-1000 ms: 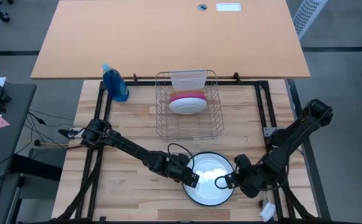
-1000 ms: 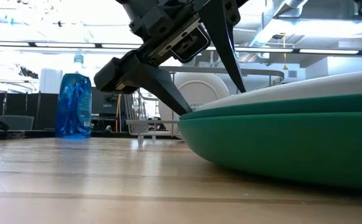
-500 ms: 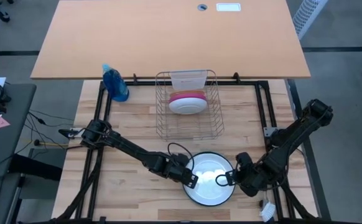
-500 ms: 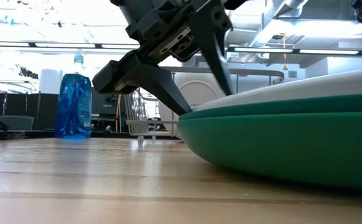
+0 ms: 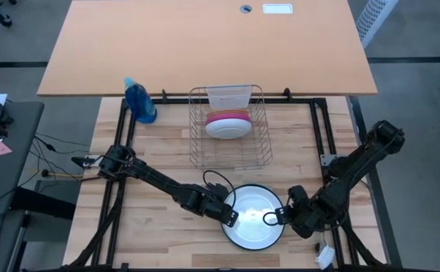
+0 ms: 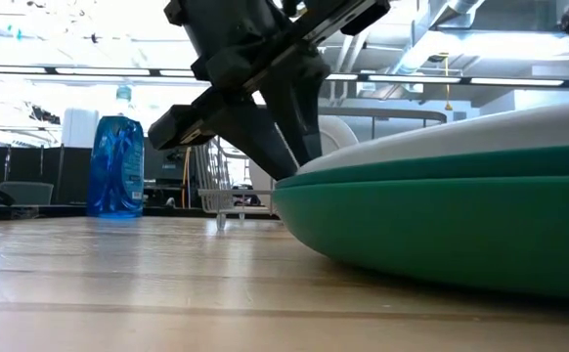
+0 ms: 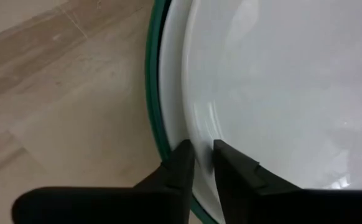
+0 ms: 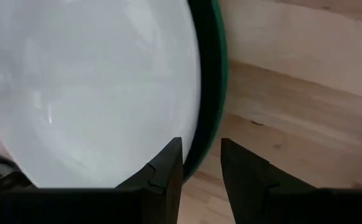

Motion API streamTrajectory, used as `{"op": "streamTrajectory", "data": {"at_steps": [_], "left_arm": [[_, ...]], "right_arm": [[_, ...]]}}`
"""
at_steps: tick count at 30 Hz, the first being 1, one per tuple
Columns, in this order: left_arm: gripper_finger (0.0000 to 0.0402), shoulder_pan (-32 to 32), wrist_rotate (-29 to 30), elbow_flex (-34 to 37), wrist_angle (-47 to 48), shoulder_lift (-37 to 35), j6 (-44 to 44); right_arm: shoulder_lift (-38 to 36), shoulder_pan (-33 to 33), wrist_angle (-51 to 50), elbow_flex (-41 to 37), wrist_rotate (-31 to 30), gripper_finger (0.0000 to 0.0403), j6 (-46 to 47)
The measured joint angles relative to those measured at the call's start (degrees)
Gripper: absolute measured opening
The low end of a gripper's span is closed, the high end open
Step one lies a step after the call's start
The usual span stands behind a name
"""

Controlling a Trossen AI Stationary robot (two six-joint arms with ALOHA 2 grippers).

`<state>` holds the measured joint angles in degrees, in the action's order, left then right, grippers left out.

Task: Sort dishes
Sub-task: Put the white plate in the dish rack

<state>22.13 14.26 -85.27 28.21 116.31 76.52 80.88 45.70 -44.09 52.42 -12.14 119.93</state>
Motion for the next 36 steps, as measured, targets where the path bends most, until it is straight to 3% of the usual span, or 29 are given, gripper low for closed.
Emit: {"op": "streamTrajectory", "data": {"at_steps": [6, 36], "left_arm": [[0.004, 0.0, 0.6, 0.04, 0.0, 0.02, -0.82], [0.0038, -0.57, 1.58, 0.04, -0.22, 0.07, -2.52]], "right_arm": [[0.0, 0.02, 0.97, -0.58, 0.04, 0.0113, 0.69], [0.0, 0.04, 4.27, -0.58, -1.32, 0.0113, -2.09]]}}
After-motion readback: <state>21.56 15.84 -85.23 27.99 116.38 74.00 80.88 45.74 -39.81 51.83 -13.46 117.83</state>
